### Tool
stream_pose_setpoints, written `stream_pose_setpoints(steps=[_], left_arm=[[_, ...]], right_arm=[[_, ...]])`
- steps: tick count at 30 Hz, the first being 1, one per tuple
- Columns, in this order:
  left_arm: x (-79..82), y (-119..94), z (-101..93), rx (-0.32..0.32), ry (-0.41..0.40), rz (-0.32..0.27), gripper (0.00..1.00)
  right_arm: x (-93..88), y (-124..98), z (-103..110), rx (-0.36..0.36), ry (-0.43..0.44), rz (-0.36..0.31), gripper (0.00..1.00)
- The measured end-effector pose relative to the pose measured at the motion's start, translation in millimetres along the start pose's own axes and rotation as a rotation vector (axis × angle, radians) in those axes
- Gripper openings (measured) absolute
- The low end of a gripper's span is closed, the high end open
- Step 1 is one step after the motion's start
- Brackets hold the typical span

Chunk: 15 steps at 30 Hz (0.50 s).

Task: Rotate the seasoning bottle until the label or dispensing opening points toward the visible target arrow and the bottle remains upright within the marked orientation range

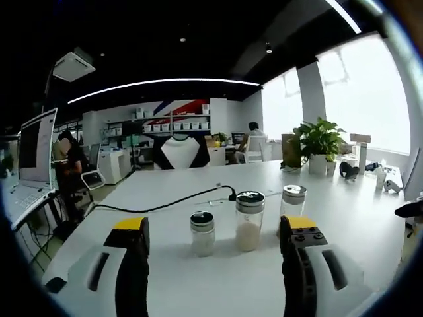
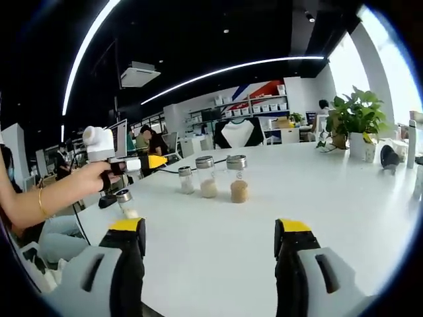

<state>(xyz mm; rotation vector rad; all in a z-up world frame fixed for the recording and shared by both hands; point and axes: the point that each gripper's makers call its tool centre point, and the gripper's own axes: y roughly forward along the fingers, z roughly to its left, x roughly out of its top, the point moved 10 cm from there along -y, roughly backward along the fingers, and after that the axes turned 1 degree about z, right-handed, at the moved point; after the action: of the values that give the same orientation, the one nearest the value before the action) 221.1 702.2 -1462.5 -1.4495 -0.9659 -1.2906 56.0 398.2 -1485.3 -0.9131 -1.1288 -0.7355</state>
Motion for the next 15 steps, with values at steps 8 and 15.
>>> stream_pose_setpoints(steps=[8, 15], left_arm=[[-4.3, 27, 3.0, 0.047, 0.03, 0.02, 0.84], [-16.5, 50, 11.4, 0.092, 0.046, 0.06, 0.81]], right_arm=[[-1.0, -6, -5, -0.027, 0.016, -0.003, 0.78], [5.6, -10, -5, -0.032, 0.009, -0.016, 0.78]])
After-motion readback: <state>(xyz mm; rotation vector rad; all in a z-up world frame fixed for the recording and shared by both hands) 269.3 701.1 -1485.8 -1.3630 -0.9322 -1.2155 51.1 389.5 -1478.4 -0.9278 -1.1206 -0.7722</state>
